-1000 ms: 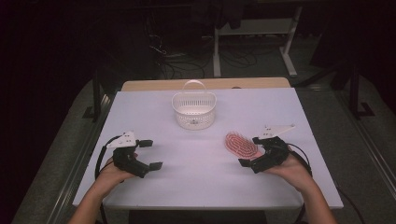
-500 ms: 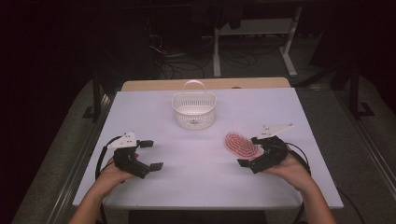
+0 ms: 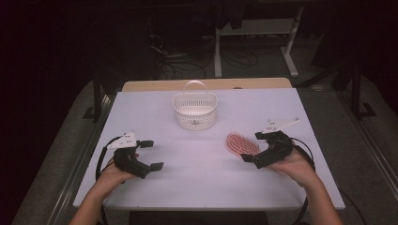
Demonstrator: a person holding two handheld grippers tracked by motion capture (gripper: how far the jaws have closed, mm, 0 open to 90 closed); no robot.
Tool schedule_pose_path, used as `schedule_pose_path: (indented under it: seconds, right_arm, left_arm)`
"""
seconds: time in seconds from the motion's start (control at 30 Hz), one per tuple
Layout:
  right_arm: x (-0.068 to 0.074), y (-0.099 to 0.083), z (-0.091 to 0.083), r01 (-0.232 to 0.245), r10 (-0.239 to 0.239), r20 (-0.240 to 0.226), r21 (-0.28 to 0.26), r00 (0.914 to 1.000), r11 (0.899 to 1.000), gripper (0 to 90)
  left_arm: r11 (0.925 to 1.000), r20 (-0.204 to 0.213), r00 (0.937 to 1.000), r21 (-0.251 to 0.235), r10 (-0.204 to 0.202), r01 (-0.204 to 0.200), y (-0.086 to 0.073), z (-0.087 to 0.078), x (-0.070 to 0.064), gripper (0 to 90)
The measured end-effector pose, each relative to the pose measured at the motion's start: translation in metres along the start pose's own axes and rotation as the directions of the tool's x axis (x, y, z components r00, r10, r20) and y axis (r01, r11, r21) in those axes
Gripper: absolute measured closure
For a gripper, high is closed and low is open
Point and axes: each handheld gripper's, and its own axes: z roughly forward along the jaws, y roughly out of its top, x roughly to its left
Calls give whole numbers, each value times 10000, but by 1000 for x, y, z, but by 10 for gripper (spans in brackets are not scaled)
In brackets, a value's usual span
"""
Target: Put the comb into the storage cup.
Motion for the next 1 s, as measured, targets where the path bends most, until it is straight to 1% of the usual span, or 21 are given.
schedule_pose_path:
  seconds: [0.23,0.27,0.43,0.53,0.67,1.0]
  right_arm:
    - [-6,7,-3,-22,23,84,-102,10000,9999,0]
    - [-9,10,-4,-19,21,167,-107,9999,9999,0]
    - [-13,14,-6,14,-11,237,-124,9997,9999,0]
    - [-17,16,-6,-48,53,306,-160,9995,9999,0]
    - [-23,19,-7,-55,60,463,-105,9989,9999,0]
    - [-34,27,-8,-115,120,676,-79,9976,9999,0]
  left_arm:
    - [10000,-30,10000,6,-17,17,0,0,1,0]
    - [10000,-6,10000,12,17,-17,0,1,0,0]
    - [10000,20,10000,27,23,-23,1,1,0,0]
    - [10000,27,10000,17,17,-17,1,1,0,0]
    - [10000,30,10000,3,9,-9,1,1,0,0]
    - [10000,57,10000,-13,8,-7,1,1,0,0]
